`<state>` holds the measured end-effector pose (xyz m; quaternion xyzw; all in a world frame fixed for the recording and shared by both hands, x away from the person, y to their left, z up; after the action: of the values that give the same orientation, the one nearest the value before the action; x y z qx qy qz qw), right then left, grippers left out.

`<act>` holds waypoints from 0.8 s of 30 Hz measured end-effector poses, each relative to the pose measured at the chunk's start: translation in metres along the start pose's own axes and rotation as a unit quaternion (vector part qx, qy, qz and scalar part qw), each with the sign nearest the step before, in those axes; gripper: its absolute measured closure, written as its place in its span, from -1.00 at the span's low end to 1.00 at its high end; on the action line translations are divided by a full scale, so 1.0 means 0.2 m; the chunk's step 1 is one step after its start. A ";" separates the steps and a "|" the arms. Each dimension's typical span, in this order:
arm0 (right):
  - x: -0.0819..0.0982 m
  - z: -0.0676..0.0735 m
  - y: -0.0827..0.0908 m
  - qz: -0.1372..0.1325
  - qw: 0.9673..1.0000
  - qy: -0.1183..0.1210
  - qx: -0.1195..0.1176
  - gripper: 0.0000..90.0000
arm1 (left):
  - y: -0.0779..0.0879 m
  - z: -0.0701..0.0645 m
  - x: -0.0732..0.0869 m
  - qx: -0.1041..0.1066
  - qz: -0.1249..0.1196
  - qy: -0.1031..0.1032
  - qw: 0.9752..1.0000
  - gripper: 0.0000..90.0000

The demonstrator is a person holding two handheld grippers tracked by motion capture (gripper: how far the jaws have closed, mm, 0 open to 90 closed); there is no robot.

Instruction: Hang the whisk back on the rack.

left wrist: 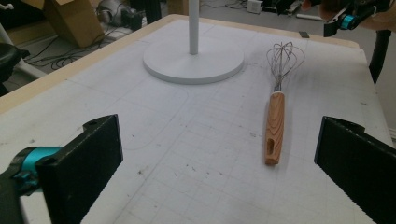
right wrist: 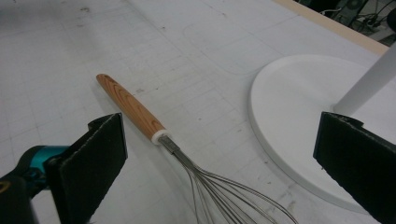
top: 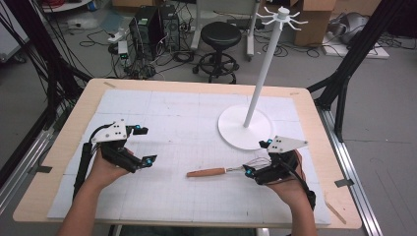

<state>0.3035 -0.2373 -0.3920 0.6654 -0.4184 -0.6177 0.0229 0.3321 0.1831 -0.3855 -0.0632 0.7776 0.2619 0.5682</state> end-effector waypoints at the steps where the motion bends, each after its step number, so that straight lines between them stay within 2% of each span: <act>1: 0.00 0.00 -0.01 0.002 1.000 0.002 -0.003 -0.97 | 0.00 0.00 0.00 -0.001 0.001 0.000 1.000 -0.96; 7: -0.05 0.03 -0.07 0.013 1.000 0.014 -0.020 -0.97 | 0.03 0.01 -0.01 -0.002 -0.006 0.001 1.000 -0.96; 13: -0.10 0.05 -0.18 0.038 0.997 0.026 -0.055 -0.95 | 0.06 0.01 -0.02 -0.005 -0.015 0.000 1.000 -0.96; 17: -0.15 0.05 -0.24 0.057 0.994 0.030 -0.084 -0.88 | 0.07 0.01 -0.02 -0.004 -0.021 -0.002 1.000 -0.96; 21: -0.17 0.05 -0.31 0.081 0.991 0.042 -0.102 -0.84 | 0.07 0.02 -0.02 -0.007 -0.019 -0.002 1.000 -0.96; 24: -0.18 0.07 -0.35 0.099 0.987 0.051 -0.120 -0.67 | 0.06 0.01 -0.02 -0.006 -0.018 -0.003 1.000 -0.96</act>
<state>0.3337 -0.1633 -0.4046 0.6437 -0.4036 -0.6234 0.1848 0.3305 0.1945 -0.3778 -0.0798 0.7729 0.2563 0.5750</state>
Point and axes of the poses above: each handheld gripper's, and its own axes: y roughly backward along the jaws, x roughly out of its underside, z roughly to its left, the point moved 3 cm from there along -y, roughly forward along the jaws, and after that the axes turned 13 degrees about y, right-handed, at the moved point
